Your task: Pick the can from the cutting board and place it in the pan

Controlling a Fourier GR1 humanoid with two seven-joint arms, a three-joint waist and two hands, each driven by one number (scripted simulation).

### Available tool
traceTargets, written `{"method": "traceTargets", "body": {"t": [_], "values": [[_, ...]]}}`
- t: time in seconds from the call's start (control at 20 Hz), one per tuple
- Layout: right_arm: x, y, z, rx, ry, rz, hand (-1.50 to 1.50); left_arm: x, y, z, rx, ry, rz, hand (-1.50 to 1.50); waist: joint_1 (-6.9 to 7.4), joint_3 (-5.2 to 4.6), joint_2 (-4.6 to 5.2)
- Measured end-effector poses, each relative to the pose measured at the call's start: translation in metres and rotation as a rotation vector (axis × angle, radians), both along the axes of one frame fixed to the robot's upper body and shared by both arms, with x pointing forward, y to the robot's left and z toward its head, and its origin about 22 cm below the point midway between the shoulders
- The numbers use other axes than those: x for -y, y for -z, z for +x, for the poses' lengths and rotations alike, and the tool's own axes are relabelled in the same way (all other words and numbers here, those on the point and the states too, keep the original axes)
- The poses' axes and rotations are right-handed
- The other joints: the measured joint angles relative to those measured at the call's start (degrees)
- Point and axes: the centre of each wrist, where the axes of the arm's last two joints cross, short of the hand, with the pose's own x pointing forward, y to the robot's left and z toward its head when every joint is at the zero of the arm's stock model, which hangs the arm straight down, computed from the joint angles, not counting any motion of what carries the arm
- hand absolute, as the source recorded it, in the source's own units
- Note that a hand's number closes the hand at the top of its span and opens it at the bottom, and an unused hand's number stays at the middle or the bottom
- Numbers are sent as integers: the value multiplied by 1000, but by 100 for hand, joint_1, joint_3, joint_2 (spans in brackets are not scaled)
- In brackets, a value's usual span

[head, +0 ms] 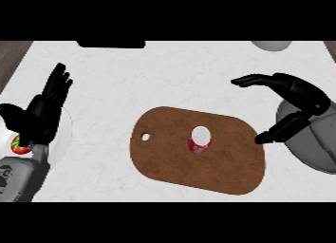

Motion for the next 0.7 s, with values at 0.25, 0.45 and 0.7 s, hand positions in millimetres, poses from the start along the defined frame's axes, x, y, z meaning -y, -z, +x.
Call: {"method": "traceTargets", "body": {"t": [0.25, 0.45, 0.7], "values": [[13, -55, 16, 136, -7, -217, -150, 1, 6, 1, -4, 3, -4, 0, -5, -6, -24], [2, -96, 29, 197, -19, -363, -150, 5, 6, 2, -7, 11, -7, 0, -2, -9, -38], [-29, -126, 35, 254, -52, -414, -150, 4, 11, 1, -12, 1, -8, 0, -60, -11, -59]]}}
